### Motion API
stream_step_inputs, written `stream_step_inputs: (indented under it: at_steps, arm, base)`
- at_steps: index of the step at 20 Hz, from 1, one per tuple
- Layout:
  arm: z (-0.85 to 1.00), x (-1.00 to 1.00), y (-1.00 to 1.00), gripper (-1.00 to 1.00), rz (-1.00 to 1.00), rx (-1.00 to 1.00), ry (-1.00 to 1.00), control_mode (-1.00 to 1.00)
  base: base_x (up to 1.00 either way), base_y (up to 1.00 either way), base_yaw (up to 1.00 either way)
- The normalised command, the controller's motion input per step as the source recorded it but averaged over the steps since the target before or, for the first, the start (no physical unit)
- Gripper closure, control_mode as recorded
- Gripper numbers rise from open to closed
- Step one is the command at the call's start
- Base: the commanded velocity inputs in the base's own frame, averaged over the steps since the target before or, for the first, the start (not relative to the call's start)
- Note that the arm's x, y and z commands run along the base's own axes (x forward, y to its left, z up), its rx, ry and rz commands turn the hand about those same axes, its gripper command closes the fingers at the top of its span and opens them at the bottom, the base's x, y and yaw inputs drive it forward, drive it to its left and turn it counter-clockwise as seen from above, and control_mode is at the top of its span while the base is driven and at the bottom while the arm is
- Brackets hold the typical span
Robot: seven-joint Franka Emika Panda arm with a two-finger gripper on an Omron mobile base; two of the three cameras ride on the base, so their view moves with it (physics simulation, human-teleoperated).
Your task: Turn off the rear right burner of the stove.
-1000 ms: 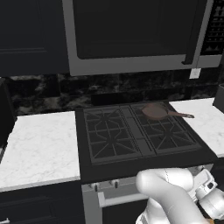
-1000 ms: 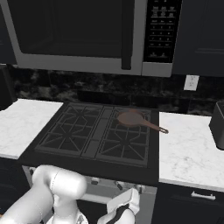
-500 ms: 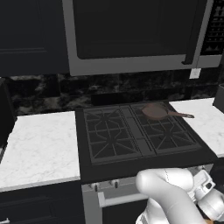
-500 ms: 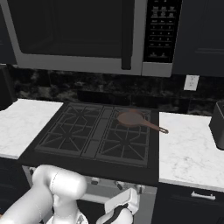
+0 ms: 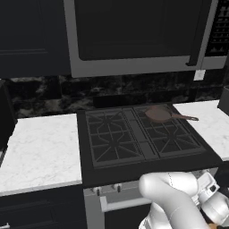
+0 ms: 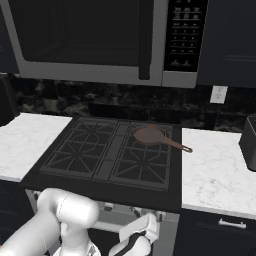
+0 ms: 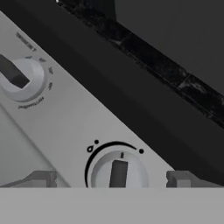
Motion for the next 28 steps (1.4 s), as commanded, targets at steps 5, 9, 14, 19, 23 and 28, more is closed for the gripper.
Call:
stream_step_inputs:
  at_steps: [5,9,14,19,23,28]
  arm:
    - [0.27,0.00,-0.02,-1.00,0.00,0.01,0.00,-1.00]
    - [0.06,0.07,0.00,-1.00,0.00,0.00,0.00,-1.00]
    - [-0.04,0.14,0.01,-1.00,0.00,0.00,0.00,-1.00]
    - [-0.01,0.21,0.07,-1.00,0.00,-0.01,0.00,-1.00]
    - [0.00,0.31,0.00,-1.00,0.00,0.00,0.00,-1.00]
    - [0.00,0.16,0.04,-1.00,0.00,0.00,0.00,-1.00]
  base:
    - [0.00,0.00,0.00]
    - [0.00,0.00,0.00]
    - [0.00,0.00,0.00]
    - [0.00,0.00,0.00]
    - [0.00,0.00,0.00]
    - [0.00,0.00,0.00]
